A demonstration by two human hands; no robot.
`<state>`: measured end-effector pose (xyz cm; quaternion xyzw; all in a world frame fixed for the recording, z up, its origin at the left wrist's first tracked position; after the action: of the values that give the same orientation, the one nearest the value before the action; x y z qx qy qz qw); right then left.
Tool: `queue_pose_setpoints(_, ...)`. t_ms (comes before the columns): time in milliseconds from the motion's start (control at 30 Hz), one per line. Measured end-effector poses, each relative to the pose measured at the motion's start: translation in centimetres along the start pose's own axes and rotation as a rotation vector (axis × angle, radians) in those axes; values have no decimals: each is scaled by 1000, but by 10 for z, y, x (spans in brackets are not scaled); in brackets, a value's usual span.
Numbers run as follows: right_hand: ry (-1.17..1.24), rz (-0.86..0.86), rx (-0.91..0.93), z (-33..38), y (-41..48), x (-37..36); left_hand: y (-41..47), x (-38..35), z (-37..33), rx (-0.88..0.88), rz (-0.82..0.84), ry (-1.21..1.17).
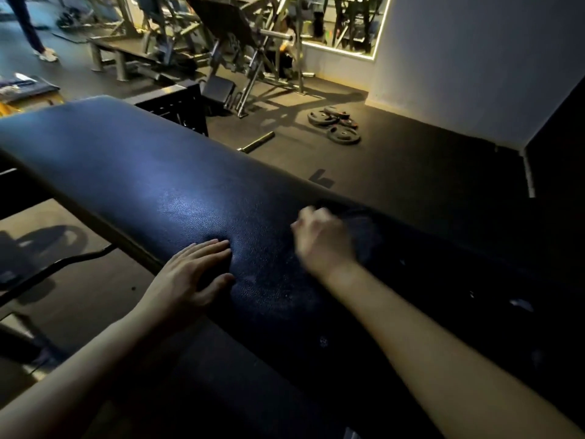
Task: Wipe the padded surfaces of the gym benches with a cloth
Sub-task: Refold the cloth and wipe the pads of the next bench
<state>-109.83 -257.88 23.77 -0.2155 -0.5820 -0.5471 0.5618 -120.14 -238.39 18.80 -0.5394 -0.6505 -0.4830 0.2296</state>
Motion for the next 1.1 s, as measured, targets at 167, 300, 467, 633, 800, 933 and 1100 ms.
queue_pose_setpoints(167, 70, 80, 435, 50, -87, 16, -1, 0, 2, 26, 30, -17)
queue_pose_setpoints(300, -233, 27, -46, -113, 16, 20, 0, 2, -2, 45, 8, -32)
queue_pose_setpoints(467, -94, 4, -86, -40, 18, -3, 0, 2, 0, 75, 24, -50)
queue_pose_setpoints(633, 177, 164, 378, 70, -112, 24, 0, 3, -4, 61, 21, -22)
queue_pose_setpoints(800, -130, 41, 76, -92, -61, 53, -2, 5, -4, 72, -4, -52)
queue_pose_setpoints(933, -209, -29, -223, -136, -20, 50, -1, 0, -3, 113, 3, -17)
queue_pose_setpoints(1100, 70, 121, 226, 31, -125, 39, 2, 3, -31, 126, -45, 158)
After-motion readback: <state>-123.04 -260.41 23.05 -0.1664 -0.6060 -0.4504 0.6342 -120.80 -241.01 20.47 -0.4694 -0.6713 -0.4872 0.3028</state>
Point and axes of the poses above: each hand's wrist, its own y-axis towards the middle knuckle, its own x-axis out of the back of the hand, z = x × y, the point moved 10 cm from there along y, towards the middle knuckle, and after that the axes turned 6 degrees about -z, right-handed, at the moved point
